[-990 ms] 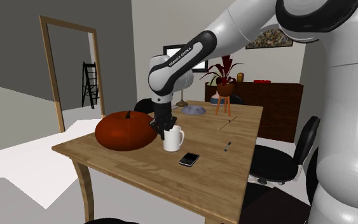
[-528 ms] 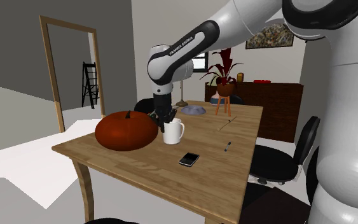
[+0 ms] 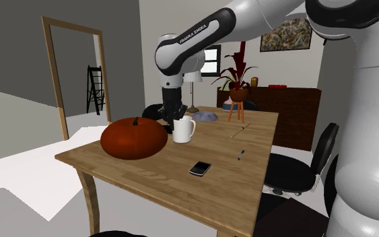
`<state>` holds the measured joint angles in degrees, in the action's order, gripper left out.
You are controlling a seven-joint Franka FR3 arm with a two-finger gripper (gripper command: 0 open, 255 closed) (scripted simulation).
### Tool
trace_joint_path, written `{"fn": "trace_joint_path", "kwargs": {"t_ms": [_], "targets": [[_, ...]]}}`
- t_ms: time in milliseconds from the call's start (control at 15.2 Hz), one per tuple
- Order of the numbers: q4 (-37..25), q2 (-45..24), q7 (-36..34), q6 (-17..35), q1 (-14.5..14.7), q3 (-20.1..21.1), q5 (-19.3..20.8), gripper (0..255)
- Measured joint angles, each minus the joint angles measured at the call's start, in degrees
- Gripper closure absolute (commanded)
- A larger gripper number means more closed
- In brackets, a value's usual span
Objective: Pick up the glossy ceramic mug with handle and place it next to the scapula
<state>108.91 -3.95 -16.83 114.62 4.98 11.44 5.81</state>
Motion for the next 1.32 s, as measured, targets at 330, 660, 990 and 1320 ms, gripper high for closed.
{"fn": "trace_joint_path", "kwargs": {"t_ms": [330,660,990,1320], "targets": [[-3.02,0.77,0.44,-3.75,-0.01,0.02,-0.31,255],[-6.30,1.05,0.73,-7.30,0.03,0.07,-0.49,255],[-13.32,-3.99,4.80,-9.05,-2.06,-1.83,0.06,255],[-22.43,-10.67,9.83,-11.13,-4.70,-3.89,0.39,255]]}}
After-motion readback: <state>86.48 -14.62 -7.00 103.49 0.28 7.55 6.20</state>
